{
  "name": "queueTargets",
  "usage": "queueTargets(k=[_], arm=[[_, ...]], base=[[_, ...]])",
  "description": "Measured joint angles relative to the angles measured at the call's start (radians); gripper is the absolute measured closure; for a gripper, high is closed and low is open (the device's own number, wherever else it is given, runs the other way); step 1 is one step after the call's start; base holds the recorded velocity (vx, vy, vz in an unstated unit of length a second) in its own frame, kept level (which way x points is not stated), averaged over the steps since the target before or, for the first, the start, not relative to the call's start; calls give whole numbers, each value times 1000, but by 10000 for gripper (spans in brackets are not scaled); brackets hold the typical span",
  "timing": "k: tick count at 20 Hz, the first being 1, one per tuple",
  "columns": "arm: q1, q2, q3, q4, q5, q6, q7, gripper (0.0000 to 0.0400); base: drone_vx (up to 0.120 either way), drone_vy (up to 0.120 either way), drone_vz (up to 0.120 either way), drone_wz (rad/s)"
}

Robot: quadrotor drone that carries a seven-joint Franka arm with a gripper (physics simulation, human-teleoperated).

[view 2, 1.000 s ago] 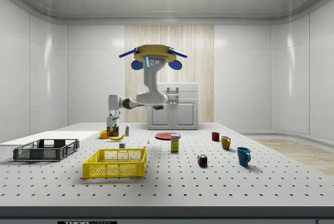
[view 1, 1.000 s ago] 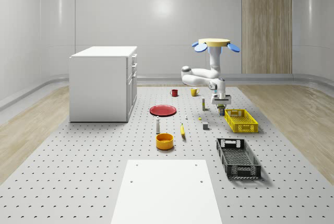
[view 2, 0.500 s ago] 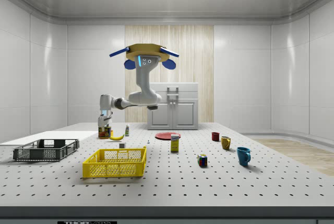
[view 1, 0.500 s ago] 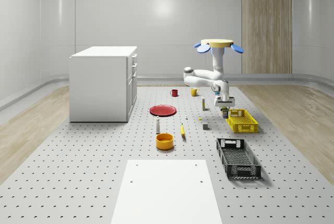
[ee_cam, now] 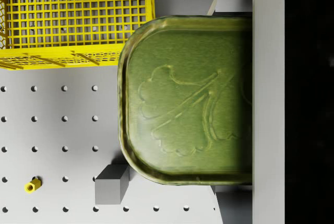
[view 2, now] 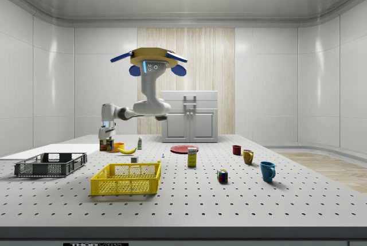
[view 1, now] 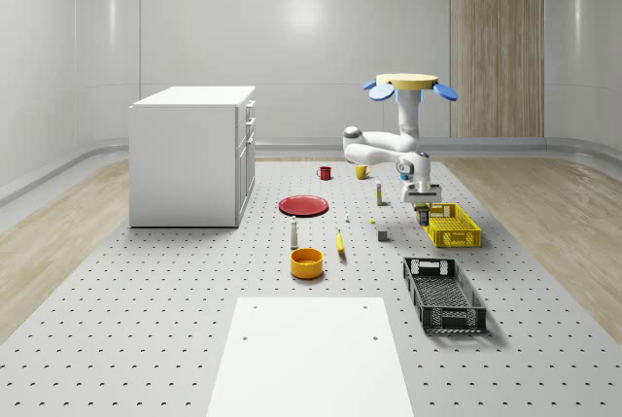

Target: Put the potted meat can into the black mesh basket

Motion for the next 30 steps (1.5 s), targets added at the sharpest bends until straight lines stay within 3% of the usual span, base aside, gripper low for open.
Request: queueTargets(k=[30], arm=[[-2, -11, 2, 0, 4, 11, 1, 114]], base=[[120, 0, -9, 0]])
